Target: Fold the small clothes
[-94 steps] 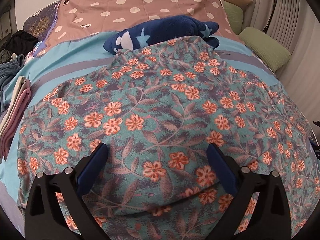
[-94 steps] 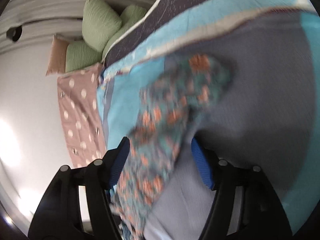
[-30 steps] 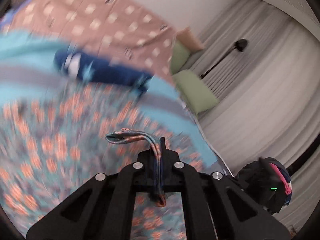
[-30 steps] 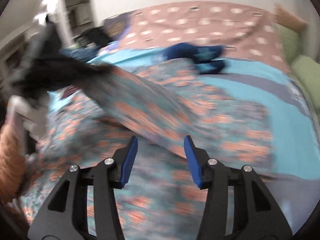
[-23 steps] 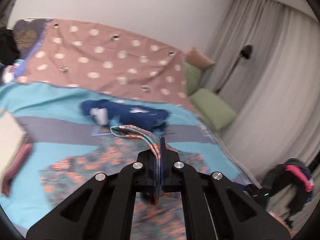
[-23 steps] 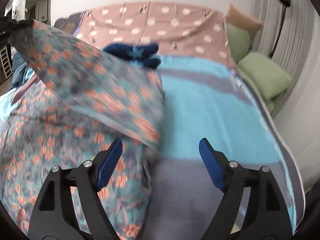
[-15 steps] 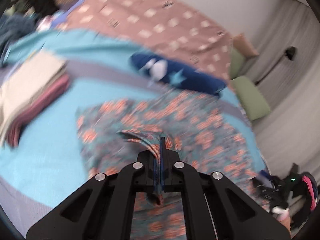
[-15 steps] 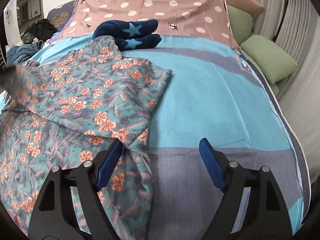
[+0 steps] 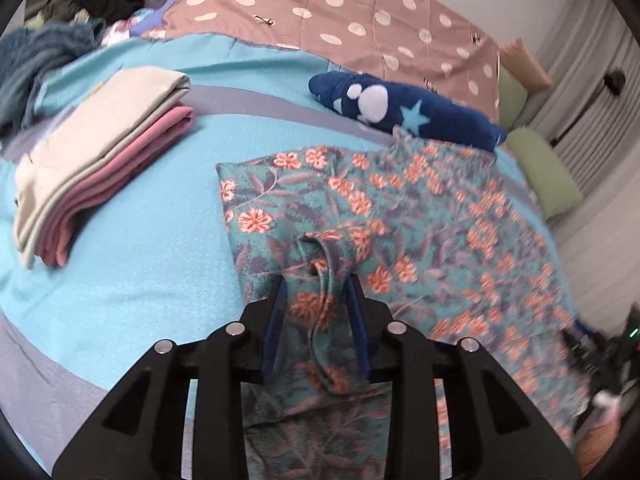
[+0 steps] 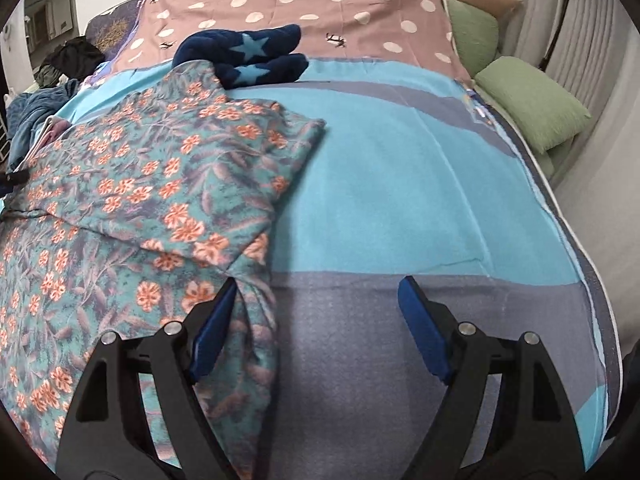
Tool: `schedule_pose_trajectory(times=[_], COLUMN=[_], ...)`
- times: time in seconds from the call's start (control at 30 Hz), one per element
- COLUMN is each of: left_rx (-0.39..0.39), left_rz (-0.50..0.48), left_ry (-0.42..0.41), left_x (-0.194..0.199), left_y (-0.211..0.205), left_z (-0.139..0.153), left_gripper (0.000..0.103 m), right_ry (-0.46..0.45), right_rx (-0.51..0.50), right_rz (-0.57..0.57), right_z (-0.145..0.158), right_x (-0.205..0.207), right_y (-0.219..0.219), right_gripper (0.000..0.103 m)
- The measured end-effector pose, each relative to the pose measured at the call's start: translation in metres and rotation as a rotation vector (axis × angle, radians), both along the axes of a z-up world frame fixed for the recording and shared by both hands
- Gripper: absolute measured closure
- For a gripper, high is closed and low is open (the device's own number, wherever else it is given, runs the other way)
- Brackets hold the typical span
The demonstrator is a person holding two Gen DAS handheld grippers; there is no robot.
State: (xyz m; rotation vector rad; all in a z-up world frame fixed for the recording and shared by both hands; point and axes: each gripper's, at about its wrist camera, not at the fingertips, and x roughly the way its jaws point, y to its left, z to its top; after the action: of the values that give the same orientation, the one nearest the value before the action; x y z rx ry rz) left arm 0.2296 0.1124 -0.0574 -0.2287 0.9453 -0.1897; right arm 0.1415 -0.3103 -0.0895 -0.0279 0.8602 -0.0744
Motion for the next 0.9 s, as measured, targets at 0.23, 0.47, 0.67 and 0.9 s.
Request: schedule_pose_trajectory(times=[0.23, 0.47, 0.67, 0.9], left_rx=[-0.068, -0.222, -0.16, 0.005], left_rz=[-0.071, -0.061, -0.11, -0.033], left_ry=[-0.042, -0.034, -0.205, -0.084], left_x=[-0.004, 0.038, 0.011, 0.009], left_y=[-0.008, -0.005, -0.015, 0.002], left_z=[0.011, 0.022, 0.053, 0.013], left_gripper=[0.061, 0.101, 0.1, 0.1], right_ry=[0.007, 0.002, -0.001, -0.003], right_rx=[0.057, 0.048, 0.071, 0.073], right_rz=[-0.009, -0.014, -0.015, -0.016], right_z=[-0.004, -0.005, -0.007, -0.008], right_x=[-0.008, -0.008, -0.008, -0.007], right_y=[-0.013, -0.01, -0.012, -0.013], right_gripper=[0.02, 0.019, 0.019, 0.018])
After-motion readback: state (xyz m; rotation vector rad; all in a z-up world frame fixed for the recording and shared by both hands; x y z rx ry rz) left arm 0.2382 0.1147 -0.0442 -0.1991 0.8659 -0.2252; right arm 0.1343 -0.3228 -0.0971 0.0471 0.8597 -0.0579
